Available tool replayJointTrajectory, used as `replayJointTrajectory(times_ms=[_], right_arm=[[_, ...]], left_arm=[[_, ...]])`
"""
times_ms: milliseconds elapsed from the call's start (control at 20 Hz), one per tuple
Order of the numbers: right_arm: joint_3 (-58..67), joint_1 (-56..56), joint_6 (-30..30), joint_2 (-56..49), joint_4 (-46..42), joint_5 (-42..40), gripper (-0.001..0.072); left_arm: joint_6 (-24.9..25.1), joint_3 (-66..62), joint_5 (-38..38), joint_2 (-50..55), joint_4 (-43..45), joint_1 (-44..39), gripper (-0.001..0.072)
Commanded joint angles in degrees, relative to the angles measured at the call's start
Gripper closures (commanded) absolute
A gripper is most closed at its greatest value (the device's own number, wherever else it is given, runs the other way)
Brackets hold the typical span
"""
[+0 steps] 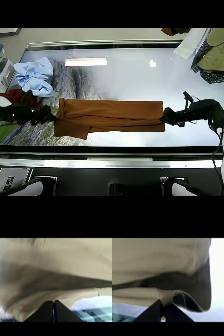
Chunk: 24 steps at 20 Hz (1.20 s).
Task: Fold the clothes and pants, and hang the long-sleeved shirts on hangers.
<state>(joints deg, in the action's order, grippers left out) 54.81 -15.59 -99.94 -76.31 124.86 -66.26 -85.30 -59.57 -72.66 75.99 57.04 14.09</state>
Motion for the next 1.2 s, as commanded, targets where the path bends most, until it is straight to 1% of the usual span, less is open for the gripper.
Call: replayJointTrajectory(times_ms=[0,200,400,550,750,850,900,950,1000,1050,1100,1150], right_arm=[[7.0,1.0,1.7,-6.5,0.2,3.0,0.0683],[12.0,1.0,3.9,-9.2,-1.8,4.4,0.0683],[13.0,1.0,5.1,-9.8,-2.5,7.1,0.0682],[13.0,1.0,5.3,-11.3,-2.3,7.9,0.0682],[13.0,1.0,5.2,-14.5,-1.8,9.2,0.0679],[13.0,1.0,5.3,-15.6,-0.5,10.8,0.0615],[13.0,1.0,5.3,-15.8,-0.1,11.0,0.0554],[13.2,1.0,6.1,-15.7,-0.1,10.5,0.0459],[14.2,0.4,7.0,-15.7,-0.2,8.7,0.0349],[15.9,-0.8,8.0,-15.7,-0.2,5.8,0.0292],[17.6,-2.4,8.9,-15.7,-0.2,3.1,0.0269],[19.1,-4.6,9.3,-15.7,-0.2,0.9,0.0207]], left_arm=[[0.5,-11.9,-0.4,11.1,-0.3,-2.2,0.0690],[0.2,-24.0,-3.8,19.6,-0.8,-2.8,0.0690],[-0.4,-32.4,-6.0,25.8,-1.2,-3.2,0.0690],[-0.4,-34.9,-6.0,29.7,-1.2,-4.0,0.0690],[-0.4,-35.2,-5.8,33.9,-1.2,-4.5,0.0690],[-0.4,-35.2,-5.7,35.2,-1.2,-4.6,0.0685],[-0.4,-35.2,-5.2,35.4,-1.2,-4.5,0.0637],[-0.4,-35.5,-4.4,35.3,-1.2,-4.4,0.0511],[-0.4,-36.4,-4.4,35.2,-1.1,-4.1,0.0394],[-0.4,-37.8,-4.7,35.1,-1.1,-3.8,0.0381],[-0.4,-39.6,-5.4,34.9,-1.1,-3.5,0.0381],[-0.4,-41.6,-6.3,34.5,-1.1,-3.1,0.0381]])
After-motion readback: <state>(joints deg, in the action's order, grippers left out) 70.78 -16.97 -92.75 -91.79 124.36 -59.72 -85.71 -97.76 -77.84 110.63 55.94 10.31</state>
